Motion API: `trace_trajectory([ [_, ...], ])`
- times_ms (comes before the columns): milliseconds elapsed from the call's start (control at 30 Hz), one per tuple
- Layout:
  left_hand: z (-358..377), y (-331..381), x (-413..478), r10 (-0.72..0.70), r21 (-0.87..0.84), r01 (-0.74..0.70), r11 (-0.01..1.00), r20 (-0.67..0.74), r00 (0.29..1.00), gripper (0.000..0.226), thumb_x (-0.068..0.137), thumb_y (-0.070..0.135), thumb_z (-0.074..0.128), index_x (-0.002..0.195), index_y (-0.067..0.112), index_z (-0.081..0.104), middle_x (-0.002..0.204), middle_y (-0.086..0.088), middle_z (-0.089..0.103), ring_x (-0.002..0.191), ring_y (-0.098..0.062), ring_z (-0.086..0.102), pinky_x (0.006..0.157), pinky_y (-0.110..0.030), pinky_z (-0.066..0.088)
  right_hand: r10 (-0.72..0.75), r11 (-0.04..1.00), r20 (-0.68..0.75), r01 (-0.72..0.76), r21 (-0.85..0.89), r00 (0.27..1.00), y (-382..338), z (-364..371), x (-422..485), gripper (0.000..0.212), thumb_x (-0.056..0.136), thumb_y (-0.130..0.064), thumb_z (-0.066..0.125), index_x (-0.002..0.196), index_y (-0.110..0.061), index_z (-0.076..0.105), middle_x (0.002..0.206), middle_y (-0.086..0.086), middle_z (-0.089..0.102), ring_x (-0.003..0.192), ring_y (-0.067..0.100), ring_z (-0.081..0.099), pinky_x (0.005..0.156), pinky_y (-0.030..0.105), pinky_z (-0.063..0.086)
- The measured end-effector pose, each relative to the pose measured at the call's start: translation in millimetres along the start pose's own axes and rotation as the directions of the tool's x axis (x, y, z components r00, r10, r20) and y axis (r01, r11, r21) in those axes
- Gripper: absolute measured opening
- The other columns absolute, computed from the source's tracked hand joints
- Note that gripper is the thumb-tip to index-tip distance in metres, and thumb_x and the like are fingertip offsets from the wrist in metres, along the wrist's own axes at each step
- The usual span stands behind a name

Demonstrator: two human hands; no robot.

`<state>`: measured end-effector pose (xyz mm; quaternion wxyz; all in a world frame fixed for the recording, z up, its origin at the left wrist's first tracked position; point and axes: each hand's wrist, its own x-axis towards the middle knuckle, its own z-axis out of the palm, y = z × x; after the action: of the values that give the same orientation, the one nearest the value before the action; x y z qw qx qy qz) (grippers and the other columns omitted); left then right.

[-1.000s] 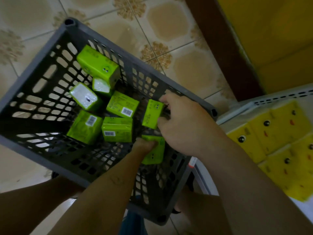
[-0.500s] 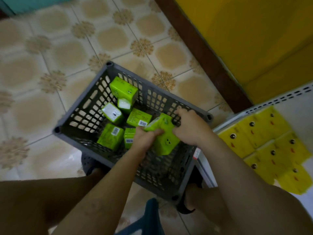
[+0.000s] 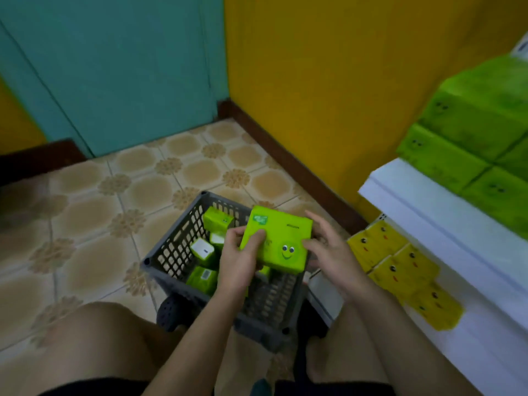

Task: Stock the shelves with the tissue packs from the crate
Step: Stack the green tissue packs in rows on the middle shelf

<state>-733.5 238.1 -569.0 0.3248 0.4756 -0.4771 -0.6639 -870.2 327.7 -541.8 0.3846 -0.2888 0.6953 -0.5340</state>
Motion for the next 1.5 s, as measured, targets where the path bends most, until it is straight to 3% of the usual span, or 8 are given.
trace_trajectory([
  [233,50,38,-72,0.208,0.127,-0.234,0.964,0.19,0.96,0.039,0.076,0.056,0.066,0.092,0.023,0.054,0.093,-0.002,0.066,0.083,-0.018,0.066,0.071,-0.04,0.051,-0.438,0.777,-0.186,0.267,-0.571,0.879,-25,-41,-98,0.076,0.083,-0.047,0.069,0.138,-0.061,0.019,0.154,-0.008,0.023,0.142,0.011,0.03,0.105,0.024,0.036],
  [367,87,54,-110,0.256,0.011,-0.271,0.963,0.296,0.92,0.024,0.088,0.037,0.067,0.088,0.017,0.054,0.088,-0.004,0.065,0.075,-0.01,0.065,0.062,-0.03,0.05,-0.544,0.633,-0.231,0.214,-0.744,0.807,-38,-69,-143,0.091,0.068,-0.057,0.077,0.14,-0.06,0.021,0.16,-0.01,-0.01,0.148,0.014,0.012,0.104,0.034,0.04],
  [700,195,70,-196,0.148,0.156,-0.508,0.847,0.849,0.508,0.045,0.076,0.062,0.063,0.103,0.026,0.062,0.095,0.009,0.065,0.074,-0.009,0.062,0.059,-0.034,0.051,-0.496,0.688,-0.59,-0.126,-0.714,0.638,-46,-197,-281,0.083,0.059,-0.06,0.079,0.124,-0.067,0.029,0.145,-0.008,0.028,0.132,0.011,0.034,0.098,0.031,0.04],
  [900,246,87,-196,0.512,0.183,-0.937,0.297,0.798,0.318,0.067,0.078,0.051,0.06,0.139,0.028,0.046,0.145,-0.008,0.034,0.128,-0.029,0.039,0.098,-0.036,0.038,-0.363,0.74,-0.767,-0.337,-0.582,0.529,-11,-261,-328,0.07,0.069,-0.049,0.079,0.132,-0.046,0.048,0.142,0.0,0.037,0.118,0.022,0.054,0.092,0.035,0.045],
  [1000,267,97,-191,0.568,0.269,-0.962,-0.036,0.798,0.202,0.072,0.081,0.045,0.061,0.147,0.034,0.034,0.158,-0.011,0.016,0.141,-0.036,0.02,0.103,-0.05,0.035,-0.369,0.691,-0.8,-0.436,-0.577,0.474,-9,-279,-313,0.056,0.078,-0.049,0.073,0.13,-0.036,0.056,0.15,0.002,0.032,0.112,0.027,0.059,0.091,0.035,0.045],
  [1100,279,98,-188,0.477,0.363,-0.915,-0.178,0.845,0.243,0.072,0.085,0.043,0.061,0.149,0.039,0.026,0.16,-0.007,0.012,0.146,-0.032,0.009,0.104,-0.054,0.034,-0.358,0.668,-0.795,-0.461,-0.584,0.489,-17,-291,-283,0.054,0.082,-0.05,0.069,0.132,-0.034,0.055,0.15,0.001,0.031,0.12,0.025,0.054,0.094,0.035,0.044],
  [1333,276,100,-174,0.407,0.233,-0.964,-0.132,0.899,0.162,0.073,0.087,0.036,0.064,0.15,0.035,0.027,0.158,-0.008,0.019,0.144,-0.032,0.014,0.102,-0.055,0.041,-0.335,0.579,-0.759,-0.514,-0.634,0.559,-31,-302,-244,0.064,0.083,-0.052,0.066,0.14,-0.031,0.047,0.15,0.007,0.033,0.132,0.029,0.039,0.102,0.038,0.037],
  [1500,248,96,-162,0.521,0.171,-0.985,0.024,0.839,0.158,0.065,0.082,0.039,0.06,0.142,0.02,0.044,0.149,-0.013,0.031,0.135,-0.033,0.029,0.102,-0.048,0.04,-0.635,0.618,-0.712,-0.355,-0.701,0.301,-37,-255,-252,0.055,0.075,-0.038,0.076,0.121,-0.012,0.059,0.131,0.013,0.051,0.12,0.033,0.047,0.095,0.04,0.039],
])
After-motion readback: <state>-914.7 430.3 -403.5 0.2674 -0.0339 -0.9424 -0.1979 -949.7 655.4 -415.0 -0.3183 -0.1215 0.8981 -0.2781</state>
